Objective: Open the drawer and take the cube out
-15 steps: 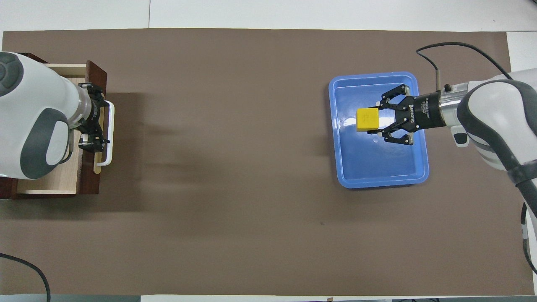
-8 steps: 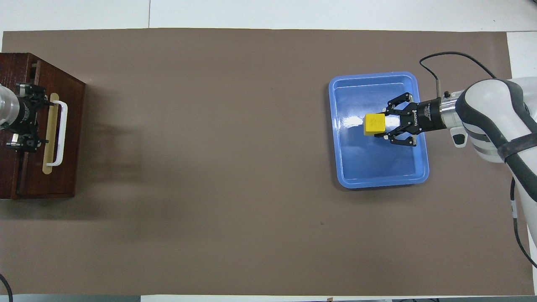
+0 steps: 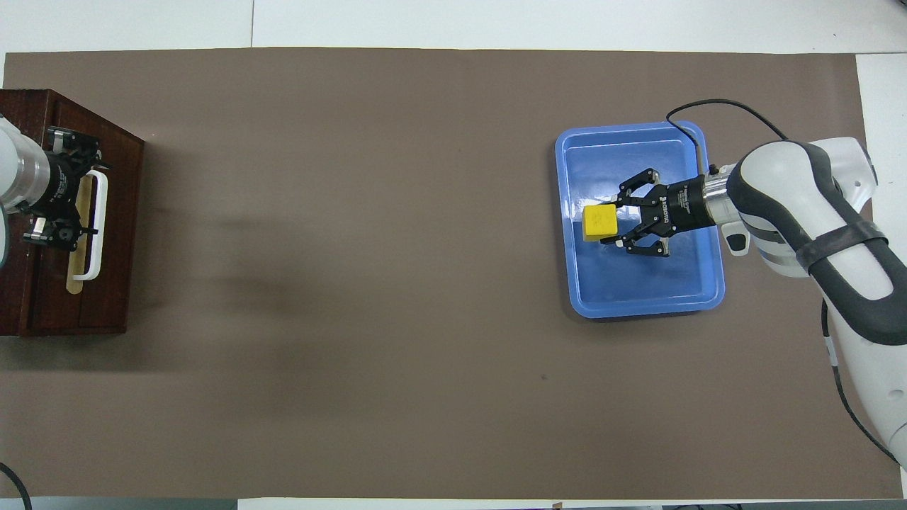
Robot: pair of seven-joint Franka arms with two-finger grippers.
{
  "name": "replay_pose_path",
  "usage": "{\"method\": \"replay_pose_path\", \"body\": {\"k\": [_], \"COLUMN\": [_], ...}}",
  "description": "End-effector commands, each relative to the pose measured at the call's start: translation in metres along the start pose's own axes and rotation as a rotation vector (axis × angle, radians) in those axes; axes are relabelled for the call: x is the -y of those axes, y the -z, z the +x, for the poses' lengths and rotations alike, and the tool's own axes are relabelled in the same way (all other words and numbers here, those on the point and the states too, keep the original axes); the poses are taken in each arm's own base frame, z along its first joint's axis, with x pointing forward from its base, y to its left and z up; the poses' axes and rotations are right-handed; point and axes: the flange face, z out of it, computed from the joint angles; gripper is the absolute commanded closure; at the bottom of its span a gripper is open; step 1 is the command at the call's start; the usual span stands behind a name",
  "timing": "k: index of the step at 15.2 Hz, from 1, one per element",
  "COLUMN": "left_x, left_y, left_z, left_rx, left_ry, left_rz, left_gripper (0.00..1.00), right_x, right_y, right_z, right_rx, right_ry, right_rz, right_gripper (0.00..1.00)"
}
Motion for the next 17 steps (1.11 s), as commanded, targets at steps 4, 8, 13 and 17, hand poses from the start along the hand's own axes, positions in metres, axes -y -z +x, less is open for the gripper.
{"method": "replay_pose_path", "body": {"k": [4,8,13,17], "left_x": [0.023,0.034,0.016,0.012], "left_y": [0.075,0.099,0.068,0.078], "left_z": [-0.032,-0.03,-0.046,-0.063], "left_rx": [0.113,0.189,0.315,0.331], "left_ry": [-0.494,-0.884,-1.124,-1.314], "left_rz": [0.095,0.118,0.151,0.126], "left_gripper": [0.0,0.0,0.0,0.0], "right_x": [-0.025,-0.033,-0.036,-0.033], "right_y": [-0.004,-0.009,-0.01,-0.007], "right_z": [0.018,0.025,0.027,0.026], "right_rx": [0.03,0.024,0.023,0.023], "right_ry": [0.038,0.041,0.062,0.061], "right_rz": [-0.012,-0.017,-0.019,-0.013], "right_gripper": [1.0,1.0,0.0,0.0]}}
